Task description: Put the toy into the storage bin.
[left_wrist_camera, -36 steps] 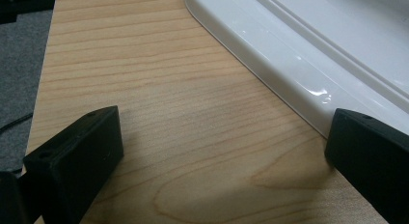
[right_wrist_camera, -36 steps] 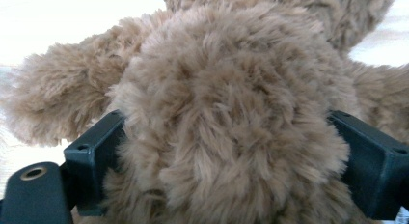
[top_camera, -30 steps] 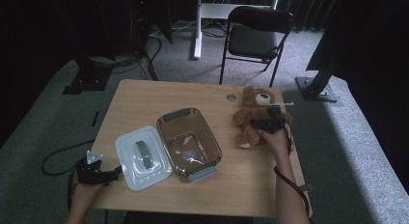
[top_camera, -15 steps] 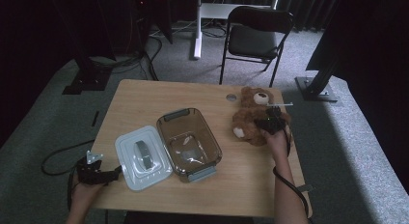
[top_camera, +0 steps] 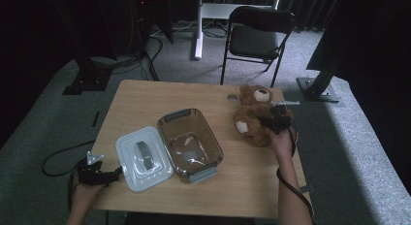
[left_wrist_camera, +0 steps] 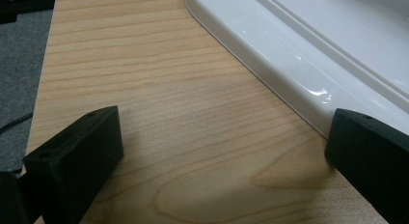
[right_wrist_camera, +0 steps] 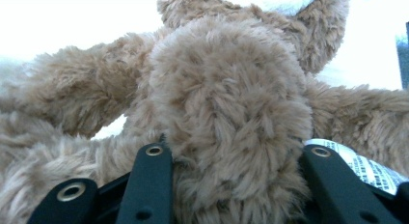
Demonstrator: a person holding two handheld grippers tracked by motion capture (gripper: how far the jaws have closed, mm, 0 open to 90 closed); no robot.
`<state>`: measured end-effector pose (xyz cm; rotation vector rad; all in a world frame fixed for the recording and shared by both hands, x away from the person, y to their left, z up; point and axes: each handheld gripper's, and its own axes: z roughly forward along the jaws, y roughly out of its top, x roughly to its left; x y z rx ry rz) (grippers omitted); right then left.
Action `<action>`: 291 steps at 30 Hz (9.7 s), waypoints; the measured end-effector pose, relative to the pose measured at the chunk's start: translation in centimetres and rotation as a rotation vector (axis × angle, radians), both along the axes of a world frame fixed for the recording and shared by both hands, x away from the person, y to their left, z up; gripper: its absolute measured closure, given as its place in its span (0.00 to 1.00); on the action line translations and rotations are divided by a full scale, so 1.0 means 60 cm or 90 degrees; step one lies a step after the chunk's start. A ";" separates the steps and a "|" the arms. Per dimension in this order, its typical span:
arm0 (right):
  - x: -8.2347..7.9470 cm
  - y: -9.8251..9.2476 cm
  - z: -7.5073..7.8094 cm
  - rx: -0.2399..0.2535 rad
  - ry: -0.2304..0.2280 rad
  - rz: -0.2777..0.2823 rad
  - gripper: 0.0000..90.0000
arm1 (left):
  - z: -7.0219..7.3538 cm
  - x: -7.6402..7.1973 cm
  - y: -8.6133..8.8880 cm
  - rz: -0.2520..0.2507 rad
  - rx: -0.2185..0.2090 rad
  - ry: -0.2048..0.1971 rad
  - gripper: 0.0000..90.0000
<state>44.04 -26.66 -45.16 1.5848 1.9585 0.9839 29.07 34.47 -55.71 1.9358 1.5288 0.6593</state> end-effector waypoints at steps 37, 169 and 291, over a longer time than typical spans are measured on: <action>-0.160 0.227 0.199 0.026 -0.175 0.252 0.69 | 0.000 0.000 0.000 -0.001 0.001 0.000 0.01; -0.045 0.364 0.077 -0.009 0.008 0.312 0.27 | 0.000 -0.001 -0.001 -0.003 0.000 -0.001 0.01; -0.208 0.217 0.128 -0.006 -0.031 0.372 0.39 | 0.000 -0.002 -0.001 -0.003 0.000 0.001 0.01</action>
